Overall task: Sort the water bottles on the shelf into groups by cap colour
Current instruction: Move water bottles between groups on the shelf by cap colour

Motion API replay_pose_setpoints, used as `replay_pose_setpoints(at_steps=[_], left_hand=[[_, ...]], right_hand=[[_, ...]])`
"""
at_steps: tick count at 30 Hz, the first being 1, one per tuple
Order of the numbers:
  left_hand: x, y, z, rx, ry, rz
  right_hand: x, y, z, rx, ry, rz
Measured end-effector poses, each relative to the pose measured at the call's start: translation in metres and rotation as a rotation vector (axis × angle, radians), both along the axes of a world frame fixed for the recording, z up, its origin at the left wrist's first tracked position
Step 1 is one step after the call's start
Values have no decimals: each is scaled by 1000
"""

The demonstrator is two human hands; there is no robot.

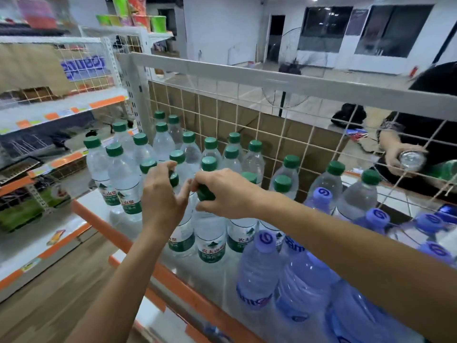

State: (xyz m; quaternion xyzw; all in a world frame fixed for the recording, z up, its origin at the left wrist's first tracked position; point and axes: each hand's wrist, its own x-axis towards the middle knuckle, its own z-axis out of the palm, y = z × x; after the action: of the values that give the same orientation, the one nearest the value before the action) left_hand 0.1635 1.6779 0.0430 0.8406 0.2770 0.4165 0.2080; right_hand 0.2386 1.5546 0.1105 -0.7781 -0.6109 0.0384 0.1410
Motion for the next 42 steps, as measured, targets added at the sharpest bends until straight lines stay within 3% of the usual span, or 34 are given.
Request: replay_pose_setpoints(at_steps=[4, 7, 14, 19, 26, 30, 34, 42], left_hand=[[-4, -26, 13, 74, -112, 37], [-2, -65, 33, 117, -229, -9], [39, -196, 61, 132, -196, -476], [62, -287, 61, 136, -16, -797], [82, -373, 49, 194, 338, -997], [85, -396, 52, 184, 468, -986], [82, -401, 55, 295, 657, -937], [69, -399, 53, 194, 598, -757]], right_hand=[[4, -26, 14, -12, 88, -44], [13, -66, 40, 16, 28, -60], [39, -196, 60, -57, -136, -212], [55, -310, 63, -117, -40, -440], [61, -438, 57, -133, 32, -731], [63, -474, 46, -151, 7, -798], [75, -456, 32, -121, 6, -703], [98, -410, 13, -176, -83, -590]])
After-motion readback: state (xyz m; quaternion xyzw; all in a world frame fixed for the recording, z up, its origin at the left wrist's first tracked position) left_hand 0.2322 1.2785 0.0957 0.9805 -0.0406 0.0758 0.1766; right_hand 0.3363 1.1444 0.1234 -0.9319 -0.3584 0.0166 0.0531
